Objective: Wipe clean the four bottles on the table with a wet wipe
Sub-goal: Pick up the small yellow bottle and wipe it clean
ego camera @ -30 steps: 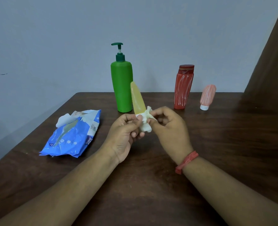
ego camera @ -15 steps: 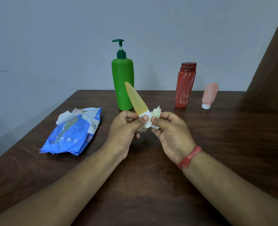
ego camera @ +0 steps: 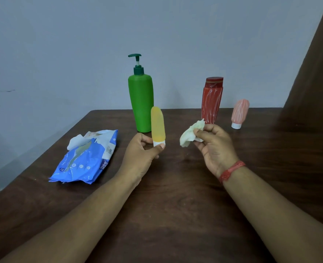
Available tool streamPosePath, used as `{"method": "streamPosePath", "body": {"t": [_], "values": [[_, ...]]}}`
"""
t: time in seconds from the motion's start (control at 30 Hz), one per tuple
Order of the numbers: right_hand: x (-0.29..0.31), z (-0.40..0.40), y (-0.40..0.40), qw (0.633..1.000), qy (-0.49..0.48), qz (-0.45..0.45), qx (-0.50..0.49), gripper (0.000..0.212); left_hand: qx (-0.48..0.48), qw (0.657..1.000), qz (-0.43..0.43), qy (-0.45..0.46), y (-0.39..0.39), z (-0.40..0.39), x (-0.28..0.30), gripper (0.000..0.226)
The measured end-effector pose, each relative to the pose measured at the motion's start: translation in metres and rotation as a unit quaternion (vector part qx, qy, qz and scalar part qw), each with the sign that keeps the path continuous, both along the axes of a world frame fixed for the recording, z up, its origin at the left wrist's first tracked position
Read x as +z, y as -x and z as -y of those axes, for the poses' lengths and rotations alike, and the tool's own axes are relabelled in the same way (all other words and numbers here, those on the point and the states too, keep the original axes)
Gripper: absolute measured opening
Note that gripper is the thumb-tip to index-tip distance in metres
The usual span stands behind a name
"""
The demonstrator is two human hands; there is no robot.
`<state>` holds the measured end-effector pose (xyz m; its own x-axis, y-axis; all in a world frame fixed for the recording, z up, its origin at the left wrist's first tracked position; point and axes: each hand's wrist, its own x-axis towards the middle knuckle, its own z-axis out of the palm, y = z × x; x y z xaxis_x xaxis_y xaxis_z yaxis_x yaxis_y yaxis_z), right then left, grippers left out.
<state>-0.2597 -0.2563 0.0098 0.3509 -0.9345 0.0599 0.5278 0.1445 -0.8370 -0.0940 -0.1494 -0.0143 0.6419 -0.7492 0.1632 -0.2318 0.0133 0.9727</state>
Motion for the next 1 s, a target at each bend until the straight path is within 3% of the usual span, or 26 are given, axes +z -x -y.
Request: {"method": "streamPosePath", "body": {"t": [0.2,0.43,0.6,0.77,1.0], "values": [[-0.002,0.027,0.017,0.995,-0.033,0.004,-0.089,0.016,0.058,0.988,0.122,-0.07,0.002,0.01,-0.002,0.042],[-0.004,0.035,0.02,0.994,-0.041,0.012,-0.101,0.018,0.068,0.963,0.207,-0.16,0.004,0.044,0.0,0.032],[-0.003,0.04,0.024,0.992,-0.043,0.019,-0.117,0.018,0.121,0.934,0.273,-0.194,0.017,0.083,0.002,0.04],[-0.005,0.048,0.026,0.989,-0.05,0.023,-0.137,0.017,0.143,0.915,0.289,-0.242,0.02,0.113,0.003,0.045],[-0.013,0.057,0.02,0.989,-0.051,0.024,-0.137,0.019,0.147,0.922,0.272,-0.233,0.021,0.139,0.007,0.054]]}}
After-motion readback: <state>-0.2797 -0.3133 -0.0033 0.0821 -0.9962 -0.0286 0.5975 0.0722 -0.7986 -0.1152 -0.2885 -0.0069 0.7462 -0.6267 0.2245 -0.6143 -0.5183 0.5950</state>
